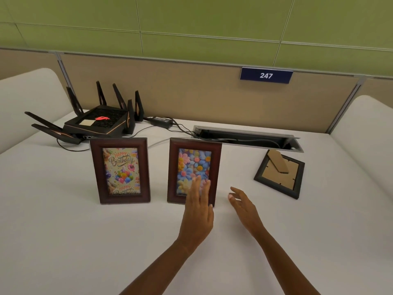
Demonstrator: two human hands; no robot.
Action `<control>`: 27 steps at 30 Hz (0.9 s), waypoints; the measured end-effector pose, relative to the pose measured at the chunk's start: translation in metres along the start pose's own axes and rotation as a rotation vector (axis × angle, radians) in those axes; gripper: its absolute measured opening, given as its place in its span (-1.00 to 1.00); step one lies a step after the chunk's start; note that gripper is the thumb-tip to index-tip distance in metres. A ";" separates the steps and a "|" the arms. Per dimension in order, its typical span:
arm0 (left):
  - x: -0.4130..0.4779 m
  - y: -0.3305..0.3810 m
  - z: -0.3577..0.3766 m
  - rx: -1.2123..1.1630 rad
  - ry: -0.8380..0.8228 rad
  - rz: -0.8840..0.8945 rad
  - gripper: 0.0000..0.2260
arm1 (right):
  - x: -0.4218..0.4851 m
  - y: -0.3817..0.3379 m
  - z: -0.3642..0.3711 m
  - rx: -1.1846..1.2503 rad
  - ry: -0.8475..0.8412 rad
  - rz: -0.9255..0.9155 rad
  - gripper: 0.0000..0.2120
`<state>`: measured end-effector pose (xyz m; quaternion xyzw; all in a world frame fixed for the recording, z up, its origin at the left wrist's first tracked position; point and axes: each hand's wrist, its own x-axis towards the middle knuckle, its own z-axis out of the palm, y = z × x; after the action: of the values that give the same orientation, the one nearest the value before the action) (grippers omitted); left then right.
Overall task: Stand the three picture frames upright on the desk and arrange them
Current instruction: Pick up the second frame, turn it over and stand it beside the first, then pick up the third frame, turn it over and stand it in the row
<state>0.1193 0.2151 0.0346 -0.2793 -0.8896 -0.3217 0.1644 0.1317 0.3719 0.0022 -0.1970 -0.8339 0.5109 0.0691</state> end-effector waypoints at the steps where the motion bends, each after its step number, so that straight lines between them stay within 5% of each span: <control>1: 0.000 0.006 0.002 0.029 -0.013 0.076 -0.42 | -0.001 0.004 -0.006 -0.026 0.005 -0.004 -0.61; 7: 0.003 0.035 0.025 0.152 -0.139 0.312 -0.46 | -0.010 0.029 -0.042 -0.236 0.058 -0.030 -0.62; 14: 0.020 0.054 0.053 0.128 -0.328 0.118 -0.44 | -0.011 0.052 -0.079 -0.531 0.152 -0.022 -0.61; 20: 0.038 0.056 0.090 0.101 -0.520 0.067 -0.46 | -0.006 0.063 -0.104 -0.494 0.340 0.084 -0.54; 27: 0.068 0.063 0.117 -0.156 -0.697 -0.137 -0.41 | 0.011 0.075 -0.121 -0.458 0.326 0.234 -0.40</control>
<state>0.0902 0.3593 0.0107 -0.3235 -0.8818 -0.2843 -0.1924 0.1796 0.5064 -0.0079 -0.3817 -0.8769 0.2757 0.0965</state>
